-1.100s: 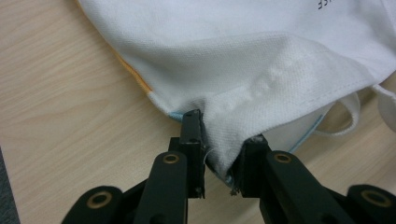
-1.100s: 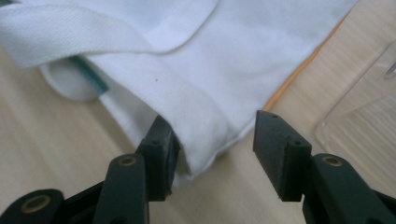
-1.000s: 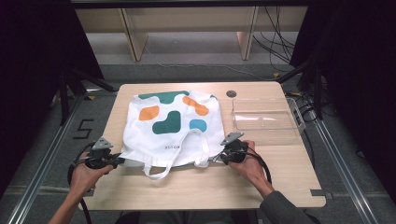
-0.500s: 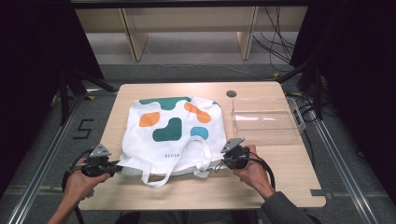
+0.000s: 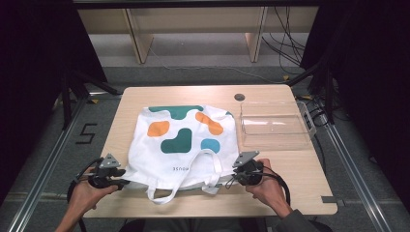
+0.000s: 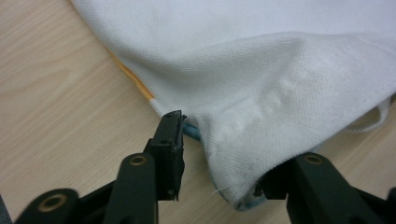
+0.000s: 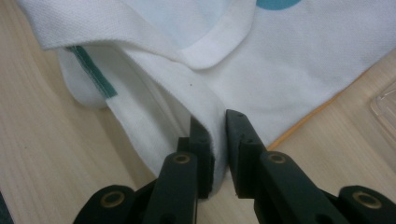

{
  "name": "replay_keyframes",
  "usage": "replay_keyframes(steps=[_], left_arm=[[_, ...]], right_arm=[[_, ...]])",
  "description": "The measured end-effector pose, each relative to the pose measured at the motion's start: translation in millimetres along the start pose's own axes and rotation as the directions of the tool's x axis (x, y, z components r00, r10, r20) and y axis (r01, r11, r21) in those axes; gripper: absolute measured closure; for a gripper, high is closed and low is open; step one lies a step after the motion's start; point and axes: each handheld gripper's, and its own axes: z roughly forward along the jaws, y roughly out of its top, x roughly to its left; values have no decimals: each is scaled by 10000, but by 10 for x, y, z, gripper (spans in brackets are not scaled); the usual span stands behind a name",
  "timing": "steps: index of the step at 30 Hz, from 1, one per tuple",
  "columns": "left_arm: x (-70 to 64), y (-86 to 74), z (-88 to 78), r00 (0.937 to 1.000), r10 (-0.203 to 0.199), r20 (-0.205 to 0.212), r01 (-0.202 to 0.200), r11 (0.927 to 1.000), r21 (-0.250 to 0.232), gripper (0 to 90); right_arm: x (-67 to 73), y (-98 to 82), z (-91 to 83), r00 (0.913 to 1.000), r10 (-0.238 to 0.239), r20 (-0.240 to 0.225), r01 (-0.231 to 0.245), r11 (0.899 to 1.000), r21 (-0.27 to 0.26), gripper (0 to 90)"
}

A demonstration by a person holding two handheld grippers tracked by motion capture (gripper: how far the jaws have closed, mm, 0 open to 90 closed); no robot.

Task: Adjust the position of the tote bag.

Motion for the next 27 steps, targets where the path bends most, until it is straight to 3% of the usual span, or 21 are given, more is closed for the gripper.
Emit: replay_keyframes(steps=[1,3,4,6,8,9,12,13,19,20,22,23,24,26,27], left_arm=[[11,1,-7,9998,195,-79,-195,9998,65,718],[-11,6,-2,9999,96,93,-96,9999,54,760],[-11,13,-5,9995,297,-64,-296,9993,213,770],[-14,20,3,9990,443,-20,-441,9983,378,780],[-16,21,-13,9985,549,60,-551,9976,423,785],[-14,20,-13,9981,609,75,-612,9974,390,786],[-23,15,-16,9988,449,196,-453,9987,216,788],[-6,23,-38,9976,652,223,-661,9969,434,788],[-42,44,-128,9970,392,661,-425,9978,503,789],[-50,53,-150,9954,468,837,-515,9972,547,789],[-62,63,-162,9961,452,758,-497,9971,579,789],[-83,74,-183,9957,522,771,-566,9968,557,789],[-82,77,-192,9943,606,874,-656,9963,552,788],[-78,88,-232,9934,636,953,-706,9949,720,788],[-81,81,-243,9935,595,974,-654,9961,585,788]], right_arm=[[-5,4,-12,9999,150,-21,-150,9998,139,807],[-12,-8,24,9997,232,-62,-232,9997,118,768],[7,-13,54,9990,457,2,-457,9989,49,757],[-9,-1,85,9999,22,111,-24,9999,168,753],[12,7,128,9997,-95,225,91,9998,196,755],[15,18,130,9999,-120,46,118,9991,412,769],[9,42,135,9993,-366,123,358,9979,545,827],[-14,53,133,9981,-615,65,611,9969,494,836],[-1,33,4,9998,-130,-174,138,9989,458,851],[-25,28,-19,9997,-163,-200,170,9992,371,851],[-41,15,-37,9993,-318,-185,319,9995,85,851],[-30,12,-53,9999,-102,-77,103,9999,74,851],[-43,19,-82,9994,-335,-28,336,9991,244,851],[-4,34,-117,9996,-99,-277,109,9993,360,852],[-9,43,-130,9995,-209,-232,215,9994,266,852]])
